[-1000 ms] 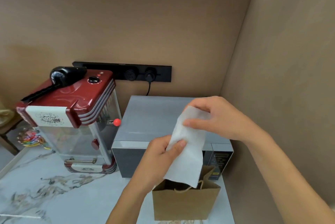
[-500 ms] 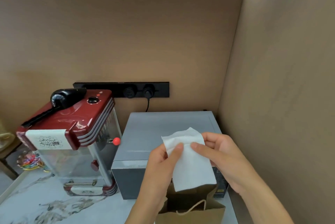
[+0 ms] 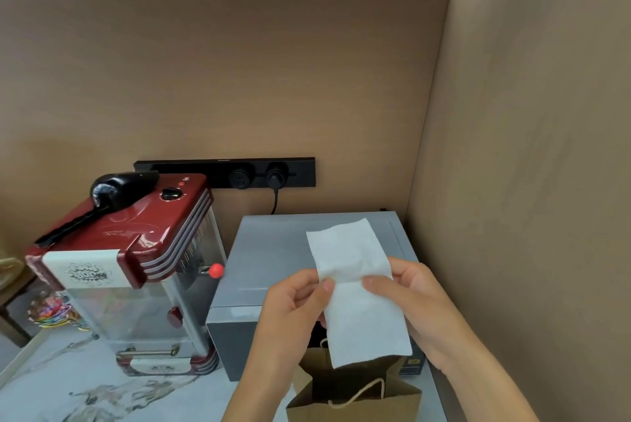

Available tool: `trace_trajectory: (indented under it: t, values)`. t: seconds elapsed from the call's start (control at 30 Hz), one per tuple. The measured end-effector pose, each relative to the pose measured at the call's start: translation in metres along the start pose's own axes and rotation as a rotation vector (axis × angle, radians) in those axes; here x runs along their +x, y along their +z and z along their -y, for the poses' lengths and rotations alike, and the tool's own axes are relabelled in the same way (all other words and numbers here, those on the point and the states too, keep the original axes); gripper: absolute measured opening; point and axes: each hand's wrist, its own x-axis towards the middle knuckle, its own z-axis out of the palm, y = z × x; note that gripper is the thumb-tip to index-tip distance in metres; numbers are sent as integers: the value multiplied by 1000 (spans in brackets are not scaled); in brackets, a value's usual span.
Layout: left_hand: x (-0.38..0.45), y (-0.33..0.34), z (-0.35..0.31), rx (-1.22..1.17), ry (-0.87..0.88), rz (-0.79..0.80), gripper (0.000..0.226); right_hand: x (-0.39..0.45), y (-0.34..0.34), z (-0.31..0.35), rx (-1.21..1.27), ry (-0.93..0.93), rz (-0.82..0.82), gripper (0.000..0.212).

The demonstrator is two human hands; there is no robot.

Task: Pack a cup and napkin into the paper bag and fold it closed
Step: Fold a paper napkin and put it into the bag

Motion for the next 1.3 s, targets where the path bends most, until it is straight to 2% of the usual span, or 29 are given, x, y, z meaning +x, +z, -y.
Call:
trace_trajectory:
  t: [0.07, 0.2, 0.47, 0.7, 0.87, 1.0, 1.3]
  values:
    - [1, -4, -1, 30, 3, -6, 17, -1, -2, 1, 10, 16, -5, 12]
    - [2, -10, -1, 31, 7, -34, 17, -2, -2, 1, -33, 23, -40, 22]
    - [0, -14, -2, 10, 25, -60, 19, 0, 1, -1, -133, -45, -105, 29]
    - [2, -17, -5, -25, 82, -68, 15, -3, 3, 5, -154, -158, -104, 15]
    - [4, -20, -8, 24, 181, -19, 17, -2, 2, 4, -163, -205, -123, 18]
    - [7, -24, -6, 39, 213, -35, 26, 1, 1, 3, -147, -185, -150, 25]
    - [13, -19, 1, 45, 200, -48, 29, 6, 7, 2, -101, -96, -202, 29]
